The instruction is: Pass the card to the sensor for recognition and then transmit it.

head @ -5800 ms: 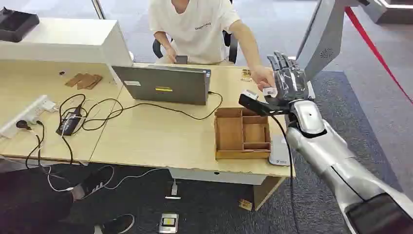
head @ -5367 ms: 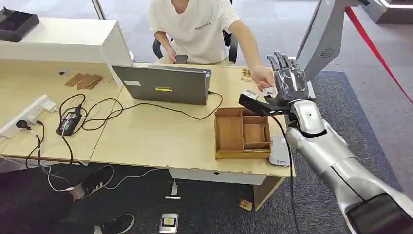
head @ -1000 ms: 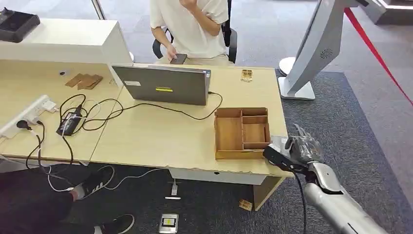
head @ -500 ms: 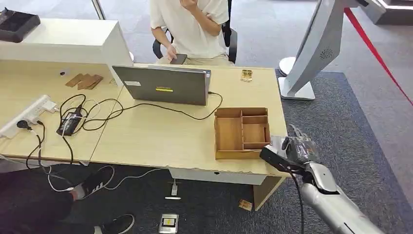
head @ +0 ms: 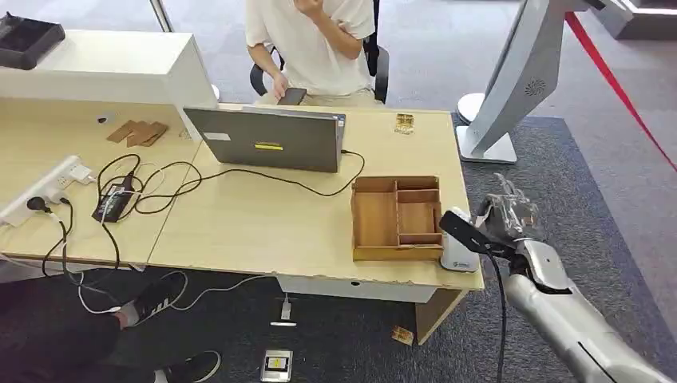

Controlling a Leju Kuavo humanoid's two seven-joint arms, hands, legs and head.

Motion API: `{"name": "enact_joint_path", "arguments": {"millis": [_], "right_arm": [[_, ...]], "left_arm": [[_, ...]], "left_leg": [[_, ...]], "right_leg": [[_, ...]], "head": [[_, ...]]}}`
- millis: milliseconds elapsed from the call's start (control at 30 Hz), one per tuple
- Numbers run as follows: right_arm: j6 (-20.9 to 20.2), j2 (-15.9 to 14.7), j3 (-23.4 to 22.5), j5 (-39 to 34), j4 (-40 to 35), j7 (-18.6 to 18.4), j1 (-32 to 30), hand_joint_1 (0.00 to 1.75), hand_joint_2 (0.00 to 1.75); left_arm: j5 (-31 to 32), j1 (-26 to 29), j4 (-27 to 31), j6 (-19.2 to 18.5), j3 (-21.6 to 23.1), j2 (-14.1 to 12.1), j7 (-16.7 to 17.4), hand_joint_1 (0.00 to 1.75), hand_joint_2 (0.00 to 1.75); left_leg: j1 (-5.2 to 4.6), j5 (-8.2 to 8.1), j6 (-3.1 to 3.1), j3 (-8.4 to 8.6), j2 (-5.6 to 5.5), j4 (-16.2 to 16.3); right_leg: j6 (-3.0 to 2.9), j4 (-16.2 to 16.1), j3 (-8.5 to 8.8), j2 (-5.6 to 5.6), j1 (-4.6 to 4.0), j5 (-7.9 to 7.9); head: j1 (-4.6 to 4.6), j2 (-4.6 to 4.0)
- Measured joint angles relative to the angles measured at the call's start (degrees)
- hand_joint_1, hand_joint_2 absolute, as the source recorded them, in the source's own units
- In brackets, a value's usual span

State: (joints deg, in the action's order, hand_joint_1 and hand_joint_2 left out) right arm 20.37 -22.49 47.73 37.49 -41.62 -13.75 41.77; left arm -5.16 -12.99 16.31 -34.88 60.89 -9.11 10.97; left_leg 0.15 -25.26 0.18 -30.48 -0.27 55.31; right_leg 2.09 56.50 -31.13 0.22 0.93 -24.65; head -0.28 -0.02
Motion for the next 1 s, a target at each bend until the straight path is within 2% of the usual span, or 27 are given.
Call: {"name": "enact_joint_path", "arguments": {"millis": [167, 300, 633, 667, 733, 800, 1000], "right_arm": [[-0.2, -1.9, -2.0, 1.8, -4.5, -2.3, 2.1, 1.75, 1.75], [-2.2, -3.4, -3.3, 3.2, -9.2, -3.8, 4.6, 1.75, 1.75], [-3.3, -4.7, -4.0, 4.3, -15.7, -4.7, 7.3, 1.75, 1.75], [-3.6, -4.7, -4.1, 4.6, -16.0, -4.6, 7.3, 1.75, 1.75], [-6.6, -4.0, -3.6, 7.3, -16.7, -2.3, 8.4, 1.75, 1.75], [-8.8, -2.6, -2.9, 9.2, -17.2, -2.0, 10.1, 1.75, 1.75], [-10.3, -0.5, -1.2, 9.8, -18.1, -1.6, 12.4, 1.75, 1.75]], "left_arm": [[1.0, -0.5, 0.0, 0.0, 0.1, 0.1, 0.2, 0.00, 0.00], [1.1, -0.7, 0.0, 0.0, 0.1, 0.3, 0.2, 0.00, 0.00], [1.2, -0.8, 0.0, 0.0, 0.1, 0.3, 0.1, 0.00, 0.00], [1.3, -0.8, 0.0, 0.0, 0.1, 0.3, 0.1, 0.00, 0.00], [1.9, -0.9, 0.0, 0.0, 0.1, 0.3, 0.0, 0.00, 0.00], [2.2, -1.4, 0.0, 0.0, 0.1, 0.4, 0.0, 0.00, 0.00], [2.6, -1.8, 0.0, 0.0, 0.2, 0.5, 0.0, 0.00, 0.00]], "left_leg": [[0.00, 0.00, 0.00, -0.03, 0.00, 0.0], [0.00, 0.00, 0.00, -0.03, 0.00, 0.0], [0.00, 0.00, 0.00, -0.03, 0.00, 0.0], [0.00, 0.00, 0.00, -0.09, -0.02, 0.0], [0.00, 0.01, 0.00, -0.14, 0.00, 0.0], [0.00, 0.01, -0.02, -0.10, 0.09, 0.0], [0.02, 0.09, -0.07, -0.16, -0.13, 0.0]], "right_leg": [[0.00, 0.0, -0.02, 0.00, 0.00, 0.00], [0.00, 0.0, -0.01, 0.00, 0.00, 0.00], [0.00, 0.0, -0.02, 0.00, 0.00, 0.00], [0.00, 0.0, 0.02, 0.00, 0.00, 0.00], [-0.01, 0.1, -0.08, 0.04, 0.00, 0.02], [-0.06, 0.1, -0.14, 0.15, -0.01, 0.05], [-0.07, 0.1, -0.08, -0.09, -0.09, 0.03]], "head": [[0.00, 0.00], [0.00, 0.00], [0.00, 0.00], [0.02, 0.00], [0.00, 0.00], [0.00, 0.00], [0.00, 0.00]]}}
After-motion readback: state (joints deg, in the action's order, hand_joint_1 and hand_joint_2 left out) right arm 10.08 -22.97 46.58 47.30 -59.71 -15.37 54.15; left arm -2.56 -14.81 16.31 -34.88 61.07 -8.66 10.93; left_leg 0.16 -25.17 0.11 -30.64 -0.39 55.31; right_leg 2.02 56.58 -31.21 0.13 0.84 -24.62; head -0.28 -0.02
